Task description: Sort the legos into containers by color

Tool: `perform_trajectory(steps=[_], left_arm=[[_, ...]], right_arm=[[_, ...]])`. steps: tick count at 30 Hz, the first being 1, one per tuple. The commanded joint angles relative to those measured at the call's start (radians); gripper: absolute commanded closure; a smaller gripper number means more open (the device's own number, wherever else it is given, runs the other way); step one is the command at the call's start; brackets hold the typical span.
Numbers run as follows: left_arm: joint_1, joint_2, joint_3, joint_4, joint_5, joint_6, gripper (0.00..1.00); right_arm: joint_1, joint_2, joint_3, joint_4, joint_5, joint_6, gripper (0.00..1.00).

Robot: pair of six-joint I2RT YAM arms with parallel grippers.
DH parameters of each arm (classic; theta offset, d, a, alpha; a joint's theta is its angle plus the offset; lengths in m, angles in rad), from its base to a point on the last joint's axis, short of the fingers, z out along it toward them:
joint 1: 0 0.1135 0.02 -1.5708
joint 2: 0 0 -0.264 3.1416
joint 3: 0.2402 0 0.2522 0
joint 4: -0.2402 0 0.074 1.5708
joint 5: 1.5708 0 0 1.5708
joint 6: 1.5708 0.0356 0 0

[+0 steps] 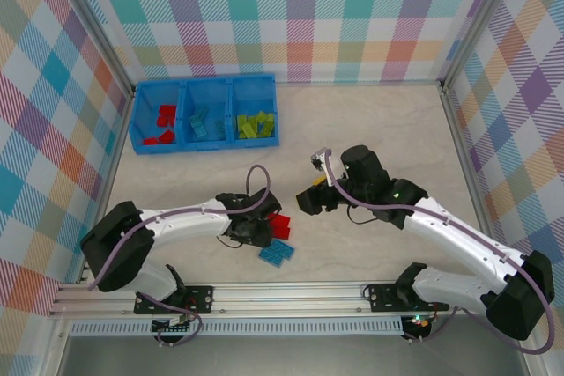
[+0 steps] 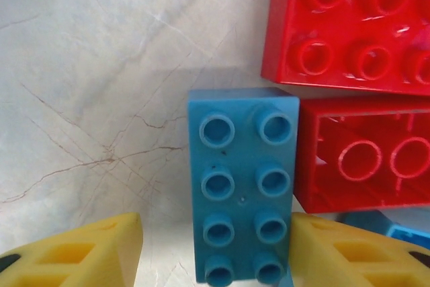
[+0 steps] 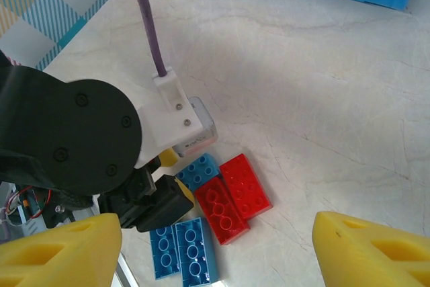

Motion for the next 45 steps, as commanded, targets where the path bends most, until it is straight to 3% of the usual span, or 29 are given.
perform_trajectory(steps=[1,5,10,15,19,23,28,31,38,45], left_arm=[[-0.011,0.033,0.009,0.028,-0.02,-0.01,0.42],[-0.011,0.065,0.005,0.054,-0.016,-0.01,0.47],[-0.011,-0.004,-0.018,0.062,-0.049,-0.01,0.74],[0.001,-0.179,0.01,-0.041,-0.181,0.004,0.78],[0.108,-0.303,0.063,-0.099,-0.278,0.103,0.82],[0.314,-0.335,0.143,-0.075,-0.304,0.217,0.83],[0.609,-0.198,0.283,0.039,-0.256,0.285,0.83],[0.712,-0.037,0.399,0.094,-0.199,0.301,0.83],[0.793,0.333,0.749,0.06,-0.12,0.327,0.83],[0.821,0.557,0.983,-0.004,-0.057,0.346,0.8]], right_arm=[[-0.002,-0.004,-0.009,0.008,-0.006,0.014,0.25],[-0.001,0.0,-0.01,-0.007,-0.02,0.018,0.25],[-0.001,0.015,-0.017,-0.025,-0.162,-0.01,0.27],[-0.001,0.033,-0.006,-0.064,-0.239,-0.037,0.28],[-0.001,0.046,-0.002,-0.042,-0.321,-0.045,0.28],[-0.001,0.075,0.003,-0.039,-0.324,-0.053,0.27],[-0.001,0.063,-0.022,0.009,-0.2,-0.014,0.26],[-0.001,0.043,-0.043,0.039,-0.175,-0.001,0.23],[-0.001,-0.008,-0.095,0.079,-0.155,0.021,0.01],[-0.002,-0.07,-0.13,0.079,-0.151,0.05,0.0]])
